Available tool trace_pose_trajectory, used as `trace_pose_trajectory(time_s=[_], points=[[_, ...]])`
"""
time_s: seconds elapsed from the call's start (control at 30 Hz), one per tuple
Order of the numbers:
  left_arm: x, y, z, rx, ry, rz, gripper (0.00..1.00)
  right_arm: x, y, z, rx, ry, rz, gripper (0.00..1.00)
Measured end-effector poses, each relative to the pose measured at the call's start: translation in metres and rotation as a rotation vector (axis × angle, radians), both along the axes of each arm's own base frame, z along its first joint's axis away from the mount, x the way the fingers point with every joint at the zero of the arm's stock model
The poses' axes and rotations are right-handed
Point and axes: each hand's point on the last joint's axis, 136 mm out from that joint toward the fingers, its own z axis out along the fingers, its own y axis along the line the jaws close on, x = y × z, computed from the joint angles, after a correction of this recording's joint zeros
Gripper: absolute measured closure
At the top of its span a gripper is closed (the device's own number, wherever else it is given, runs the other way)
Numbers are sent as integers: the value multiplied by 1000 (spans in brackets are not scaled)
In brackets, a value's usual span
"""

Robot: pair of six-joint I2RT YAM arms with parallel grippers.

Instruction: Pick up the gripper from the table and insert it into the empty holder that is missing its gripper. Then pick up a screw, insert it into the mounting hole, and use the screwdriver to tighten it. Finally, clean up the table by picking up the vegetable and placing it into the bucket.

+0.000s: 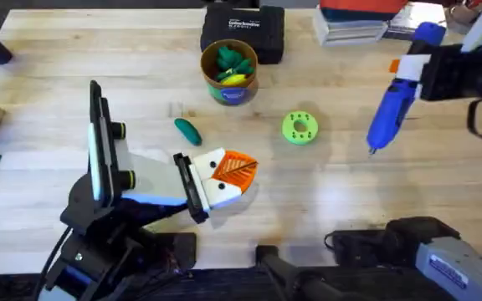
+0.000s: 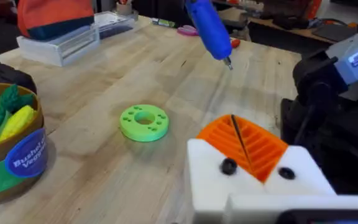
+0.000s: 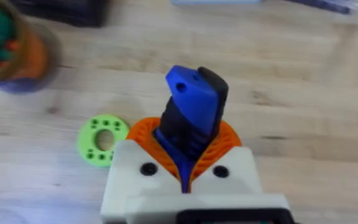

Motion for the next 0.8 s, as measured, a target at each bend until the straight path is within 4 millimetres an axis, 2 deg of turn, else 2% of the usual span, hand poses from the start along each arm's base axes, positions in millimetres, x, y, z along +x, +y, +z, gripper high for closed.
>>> trace_pose_trajectory(time_s=[0.2, 0.53, 0.63, 0.8], points=[[0, 0, 0, 0, 0, 0, 989, -24, 46, 22, 121, -205, 110, 971], [0, 0, 0, 0, 0, 0, 989, -43, 122, 50, 317, -407, 358, 971], [0, 0, 0, 0, 0, 0, 989, -47, 144, 67, 372, -476, 436, 971], [0, 0, 0, 0, -1, 0, 989, -55, 168, 94, 456, -583, 526, 971]])
